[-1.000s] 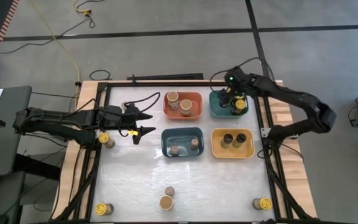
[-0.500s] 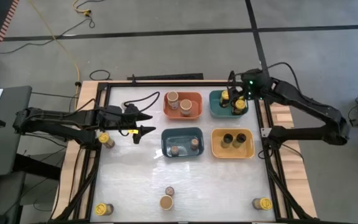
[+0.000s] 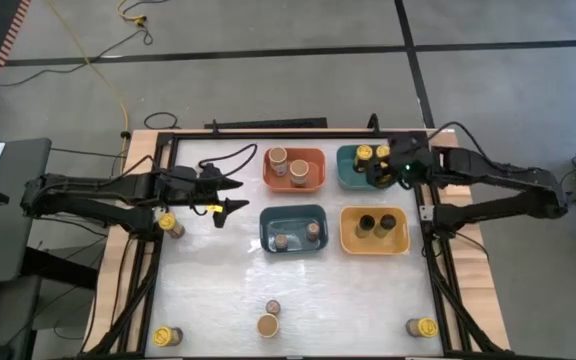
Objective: Sort spices by type
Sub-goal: Put the yellow spice bottle into the green bin
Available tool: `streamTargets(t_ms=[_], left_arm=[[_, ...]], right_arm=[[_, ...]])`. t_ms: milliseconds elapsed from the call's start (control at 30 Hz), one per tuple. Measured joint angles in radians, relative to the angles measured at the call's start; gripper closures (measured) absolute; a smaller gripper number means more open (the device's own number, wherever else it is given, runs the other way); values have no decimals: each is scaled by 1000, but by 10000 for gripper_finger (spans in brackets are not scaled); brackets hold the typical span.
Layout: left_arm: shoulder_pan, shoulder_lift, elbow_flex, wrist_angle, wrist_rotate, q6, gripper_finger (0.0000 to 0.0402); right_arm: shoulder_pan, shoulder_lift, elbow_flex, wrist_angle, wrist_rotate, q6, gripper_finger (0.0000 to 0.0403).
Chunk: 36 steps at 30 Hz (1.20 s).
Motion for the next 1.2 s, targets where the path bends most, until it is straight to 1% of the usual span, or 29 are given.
streamTargets(t_ms=[200,333,433,533,633,700,800,1067,1200], left_arm=[[57,0,133,-337,-6,27,111],[69,0,246,-638,-5,19,111],[69,-1,309,-854,-3,-10,111],[69,-1,344,-1035,25,-35,111],[72,10,348,-1173,90,-60,111],[78,35,346,-1248,122,-92,111],[81,106,345,-1322,124,-98,111],[81,329,344,-1379,146,-83,111],[81,422,343,-1379,146,-20,111]], right_arm=[[129,24,0,-4,83,103,39],[182,42,0,-16,121,160,39],[207,56,0,-22,123,182,39],[221,67,0,-21,124,187,39],[229,77,0,-17,126,189,39],[229,87,0,-15,126,189,39],[229,97,0,-16,126,189,39],[229,109,0,-12,126,180,39],[228,109,0,-12,126,178,39]])
